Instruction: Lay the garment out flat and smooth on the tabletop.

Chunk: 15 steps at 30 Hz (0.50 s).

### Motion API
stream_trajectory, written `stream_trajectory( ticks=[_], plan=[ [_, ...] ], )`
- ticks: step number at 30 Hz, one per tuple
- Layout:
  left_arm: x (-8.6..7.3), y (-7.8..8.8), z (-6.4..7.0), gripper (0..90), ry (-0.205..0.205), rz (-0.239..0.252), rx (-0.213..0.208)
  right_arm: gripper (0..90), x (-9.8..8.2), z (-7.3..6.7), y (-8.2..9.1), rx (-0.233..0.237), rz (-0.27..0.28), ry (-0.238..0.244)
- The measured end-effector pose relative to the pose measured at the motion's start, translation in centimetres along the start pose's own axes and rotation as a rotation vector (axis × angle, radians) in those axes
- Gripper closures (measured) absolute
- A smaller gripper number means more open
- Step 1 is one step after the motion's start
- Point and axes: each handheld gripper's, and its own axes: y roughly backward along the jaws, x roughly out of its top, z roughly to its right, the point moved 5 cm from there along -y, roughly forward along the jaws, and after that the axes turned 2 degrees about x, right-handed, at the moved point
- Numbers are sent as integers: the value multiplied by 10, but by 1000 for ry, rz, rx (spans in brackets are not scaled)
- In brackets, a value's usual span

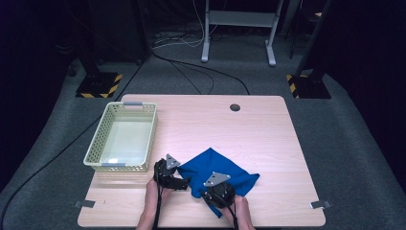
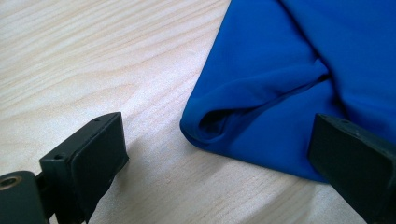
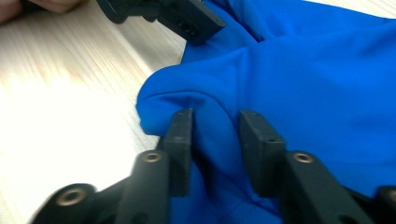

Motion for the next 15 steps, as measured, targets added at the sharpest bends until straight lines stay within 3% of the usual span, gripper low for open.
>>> stream_trajectory(
  ticks=[7,15],
  plan=[
    [0,0,0,46,-1,1,-1,794,1,3,10,-6,66,-23],
    [0,0,0,47,0,1,-1,829,3,7,19,-7,99,-55]
  ],
)
